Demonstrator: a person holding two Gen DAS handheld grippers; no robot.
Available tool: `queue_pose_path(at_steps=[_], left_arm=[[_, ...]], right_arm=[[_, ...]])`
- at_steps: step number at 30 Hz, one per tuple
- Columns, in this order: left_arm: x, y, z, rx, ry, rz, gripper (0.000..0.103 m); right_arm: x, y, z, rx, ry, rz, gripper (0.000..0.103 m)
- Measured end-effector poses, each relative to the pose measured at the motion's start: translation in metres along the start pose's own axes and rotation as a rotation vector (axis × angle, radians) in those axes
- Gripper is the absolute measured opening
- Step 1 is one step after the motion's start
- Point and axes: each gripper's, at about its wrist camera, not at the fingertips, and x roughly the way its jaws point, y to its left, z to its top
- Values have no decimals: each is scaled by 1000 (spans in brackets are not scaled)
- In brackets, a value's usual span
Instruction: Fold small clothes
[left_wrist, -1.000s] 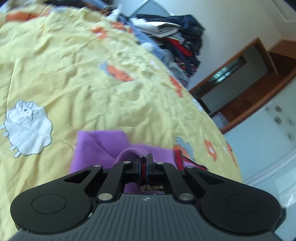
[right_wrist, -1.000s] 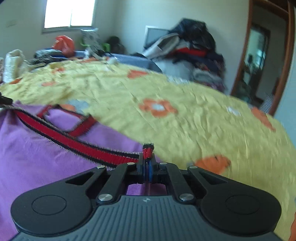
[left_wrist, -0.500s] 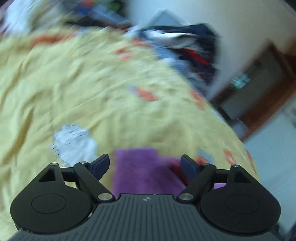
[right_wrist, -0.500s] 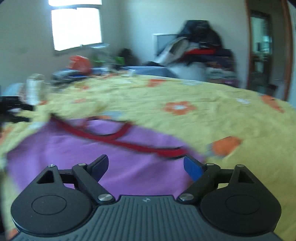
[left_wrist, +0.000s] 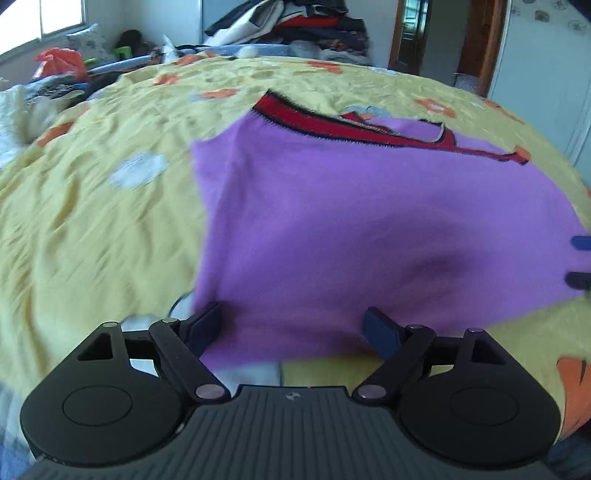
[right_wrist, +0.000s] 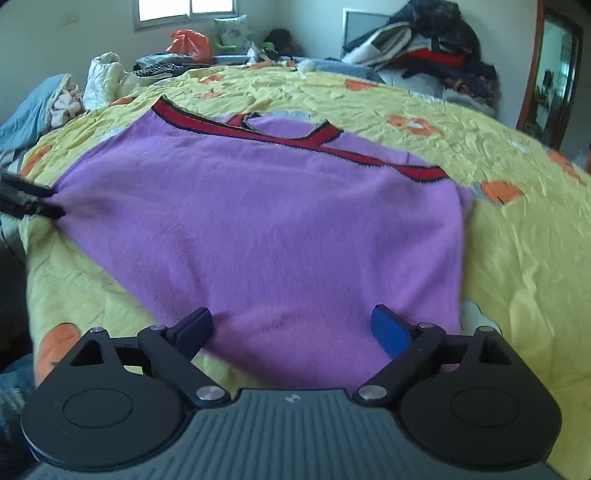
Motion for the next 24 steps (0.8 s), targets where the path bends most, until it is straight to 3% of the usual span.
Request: queue_pose_path(at_steps=[2,5,7,9,13,14,16,18,19,20,21,24], left_arm=[[-10,-4,-9,16,12,20,84],[-25,-8,-1,14,20,76,76],[-38,5,20,-37,-54,10,84],[-36,18,50,-81,-131,0,85],[10,47,119,-189,-172,-40,87],[28,51,135,-202,-154,-5,87],[64,57,160,-227,-108,-19,85],[95,52,175,-185,-67,44,86],[114,45,181,-131,-31,138,86],[134,44,182,-83,6,240,92],[145,45,181,-69,7,277,103],[142,58,182,-108,-12,357,101]], right_arm=[[-8,-4,3,44,1,18,98],[-27,-11,12,131,-79,40,103],[-31,-14,19,162,-108,83,103],[-26,-15,25,198,-102,70,103],[-9,1,35,242,-88,9,103],[-4,8,36,248,-77,17,103],[6,25,39,250,-48,70,103],[15,47,43,207,-47,119,103],[20,58,45,173,-42,103,103],[26,70,47,131,-19,56,103],[31,80,49,80,4,5,103],[39,97,52,-22,19,-65,103]])
